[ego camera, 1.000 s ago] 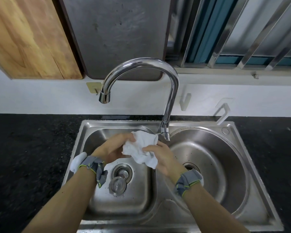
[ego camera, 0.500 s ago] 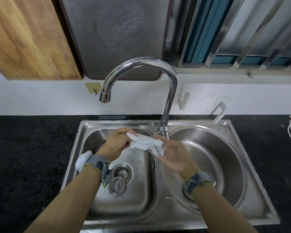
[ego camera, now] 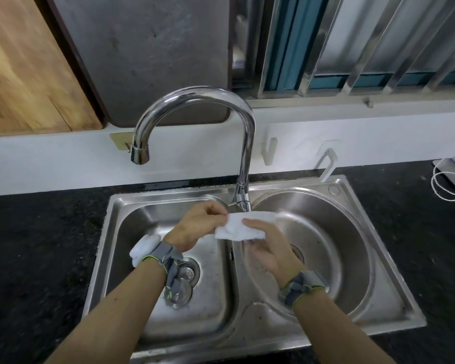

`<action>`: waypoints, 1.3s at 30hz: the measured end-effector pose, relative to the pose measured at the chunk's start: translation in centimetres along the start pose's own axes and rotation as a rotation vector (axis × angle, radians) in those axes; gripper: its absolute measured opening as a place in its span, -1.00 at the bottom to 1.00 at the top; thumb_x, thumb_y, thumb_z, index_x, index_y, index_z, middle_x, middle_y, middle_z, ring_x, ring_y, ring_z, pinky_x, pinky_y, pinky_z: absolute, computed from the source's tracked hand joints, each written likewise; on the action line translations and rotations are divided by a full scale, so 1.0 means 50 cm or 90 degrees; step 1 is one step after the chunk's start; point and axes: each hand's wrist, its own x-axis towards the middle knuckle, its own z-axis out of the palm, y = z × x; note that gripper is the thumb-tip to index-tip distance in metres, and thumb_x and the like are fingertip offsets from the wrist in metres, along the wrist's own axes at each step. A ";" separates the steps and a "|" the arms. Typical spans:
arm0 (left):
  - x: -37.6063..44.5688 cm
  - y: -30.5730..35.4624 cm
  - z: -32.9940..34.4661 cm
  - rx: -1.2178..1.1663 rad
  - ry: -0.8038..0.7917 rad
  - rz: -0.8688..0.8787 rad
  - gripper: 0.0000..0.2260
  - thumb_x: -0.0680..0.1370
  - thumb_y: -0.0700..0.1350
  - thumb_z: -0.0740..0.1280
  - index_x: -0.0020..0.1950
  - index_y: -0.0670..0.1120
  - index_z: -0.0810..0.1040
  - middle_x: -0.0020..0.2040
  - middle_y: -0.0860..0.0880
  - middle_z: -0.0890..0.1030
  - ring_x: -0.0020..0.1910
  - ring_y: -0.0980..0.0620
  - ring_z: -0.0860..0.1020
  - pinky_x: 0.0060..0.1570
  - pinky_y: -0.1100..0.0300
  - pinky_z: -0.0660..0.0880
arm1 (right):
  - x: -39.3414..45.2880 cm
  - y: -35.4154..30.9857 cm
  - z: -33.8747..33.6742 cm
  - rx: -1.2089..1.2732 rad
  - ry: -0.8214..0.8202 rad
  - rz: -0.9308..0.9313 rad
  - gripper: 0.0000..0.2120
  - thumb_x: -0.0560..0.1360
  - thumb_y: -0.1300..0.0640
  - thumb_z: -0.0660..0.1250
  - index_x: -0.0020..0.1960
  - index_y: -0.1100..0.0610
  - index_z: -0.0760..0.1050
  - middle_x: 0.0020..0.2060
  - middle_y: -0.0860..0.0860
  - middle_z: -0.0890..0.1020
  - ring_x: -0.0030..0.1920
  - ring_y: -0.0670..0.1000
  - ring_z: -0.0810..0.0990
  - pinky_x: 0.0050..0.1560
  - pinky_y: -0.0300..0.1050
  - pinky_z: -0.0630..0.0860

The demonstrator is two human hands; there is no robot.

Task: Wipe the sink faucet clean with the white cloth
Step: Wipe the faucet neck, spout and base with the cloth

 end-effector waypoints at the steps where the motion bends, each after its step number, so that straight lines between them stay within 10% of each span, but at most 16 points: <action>1: 0.001 -0.001 0.007 0.024 -0.007 0.012 -0.82 0.45 -0.40 0.33 -0.19 -0.12 0.54 -0.24 -0.04 0.54 -0.25 0.01 0.49 -0.27 0.15 0.44 | -0.003 -0.002 -0.001 0.048 -0.026 0.003 -0.65 0.38 0.44 0.39 0.15 0.30 0.47 -0.04 0.21 0.60 0.03 0.19 0.59 -0.02 -0.02 0.57; 9: 0.020 -0.004 0.062 -0.014 0.008 -0.018 -0.80 0.48 -0.35 0.41 -0.13 -0.13 0.43 -0.13 -0.11 0.49 -0.18 -0.01 0.53 -0.21 0.19 0.61 | 0.016 0.001 -0.030 0.173 0.096 -0.032 -0.70 0.55 0.26 0.34 0.26 0.26 0.44 0.04 0.22 0.63 0.05 0.19 0.62 0.00 0.09 0.62; 14: 0.023 0.007 0.053 0.141 0.010 -0.047 -0.88 0.57 -0.14 0.35 -0.05 -0.17 0.46 -0.17 -0.15 0.59 -0.23 -0.06 0.62 0.00 -0.03 0.63 | 0.055 -0.022 -0.048 -0.295 0.273 -0.136 -0.77 0.54 0.16 0.36 0.18 0.17 0.53 -0.03 0.10 0.66 0.02 0.19 0.64 0.11 0.21 0.60; 18: 0.035 0.000 0.040 0.226 0.085 0.016 -0.89 0.62 -0.11 0.23 0.13 -0.08 0.39 -0.20 -0.07 0.63 -0.44 0.13 0.62 -0.29 0.23 0.59 | 0.076 -0.041 -0.057 -0.667 0.281 -0.174 -0.85 0.54 0.08 0.29 0.06 0.11 0.51 0.00 0.12 0.65 -0.06 0.12 0.60 -0.08 -0.02 0.56; 23: 0.051 -0.007 0.057 0.311 0.117 0.117 -0.85 0.63 -0.17 0.23 0.13 -0.15 0.54 -0.07 -0.20 0.67 -0.12 -0.21 0.64 -0.01 -0.09 0.58 | 0.095 -0.026 -0.045 -0.909 0.230 -0.305 -0.67 0.61 0.06 0.24 0.31 0.20 0.45 0.09 0.17 0.64 0.05 0.24 0.58 -0.03 -0.08 0.41; 39: 0.053 0.000 0.047 0.251 0.112 0.082 -0.81 0.65 -0.23 0.16 0.06 -0.13 0.57 -0.12 -0.13 0.68 -0.13 -0.15 0.65 0.02 -0.09 0.59 | 0.074 -0.022 -0.019 -0.807 0.092 -0.301 -0.80 0.65 0.10 0.18 0.13 0.15 0.53 -0.12 -0.01 0.59 -0.11 0.03 0.51 -0.17 -0.19 0.35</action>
